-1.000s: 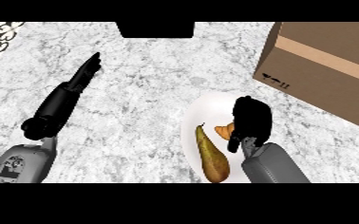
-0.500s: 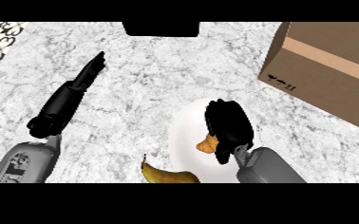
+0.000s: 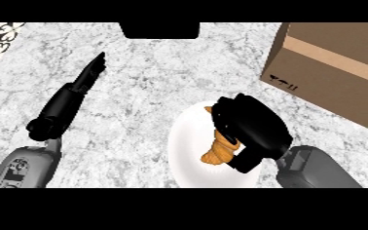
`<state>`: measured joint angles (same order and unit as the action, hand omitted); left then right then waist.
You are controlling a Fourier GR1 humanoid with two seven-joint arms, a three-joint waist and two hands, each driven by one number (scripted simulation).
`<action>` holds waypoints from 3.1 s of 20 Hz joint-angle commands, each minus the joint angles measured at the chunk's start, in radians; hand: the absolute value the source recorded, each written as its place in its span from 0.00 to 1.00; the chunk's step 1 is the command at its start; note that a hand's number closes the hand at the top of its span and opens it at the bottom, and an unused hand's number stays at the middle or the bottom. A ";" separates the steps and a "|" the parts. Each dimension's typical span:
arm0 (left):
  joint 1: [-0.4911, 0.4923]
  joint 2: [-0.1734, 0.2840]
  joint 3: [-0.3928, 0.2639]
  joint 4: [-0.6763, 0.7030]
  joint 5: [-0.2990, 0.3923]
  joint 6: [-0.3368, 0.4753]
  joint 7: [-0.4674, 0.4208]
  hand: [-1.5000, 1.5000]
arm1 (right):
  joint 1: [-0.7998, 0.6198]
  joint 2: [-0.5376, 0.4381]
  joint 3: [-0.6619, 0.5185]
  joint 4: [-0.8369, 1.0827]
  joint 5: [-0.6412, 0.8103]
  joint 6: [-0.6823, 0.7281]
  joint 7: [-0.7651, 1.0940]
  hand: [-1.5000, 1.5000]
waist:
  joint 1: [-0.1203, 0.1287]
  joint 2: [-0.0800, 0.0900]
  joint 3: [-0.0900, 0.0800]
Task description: Pick the croissant from the plate and place it in the cardboard box
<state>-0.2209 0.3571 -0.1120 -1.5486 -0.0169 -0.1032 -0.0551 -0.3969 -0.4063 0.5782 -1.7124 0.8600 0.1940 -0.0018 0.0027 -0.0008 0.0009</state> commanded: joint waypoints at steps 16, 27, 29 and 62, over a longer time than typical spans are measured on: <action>0.018 -0.015 0.031 -0.021 -0.005 -0.032 -0.006 0.50 | -0.222 -0.070 -0.688 0.045 -0.301 0.060 0.207 1.00 | 0.003 0.002 -0.001; -0.045 -0.043 0.033 0.021 -0.032 -0.040 0.014 0.50 | -0.431 -0.243 -0.686 0.647 -0.157 0.058 -0.044 1.00 | 0.029 0.014 -0.001; -0.001 -0.052 0.030 0.030 -0.062 -0.011 -0.041 0.50 | -0.404 -0.287 -0.679 0.686 -0.184 0.179 -0.051 1.00 | 0.025 0.012 -0.002; -0.019 -0.058 0.040 0.007 -0.046 -0.077 -0.020 0.50 | -0.696 -0.444 -1.185 1.603 -0.622 0.349 -0.368 0.00 | 0.065 0.026 0.004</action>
<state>-0.2556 0.2937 -0.0734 -1.5148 -0.0758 -0.1635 -0.0838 -1.0811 -0.8217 -0.5232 -0.1704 0.3113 0.5667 -0.4250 0.0470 0.0205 0.0035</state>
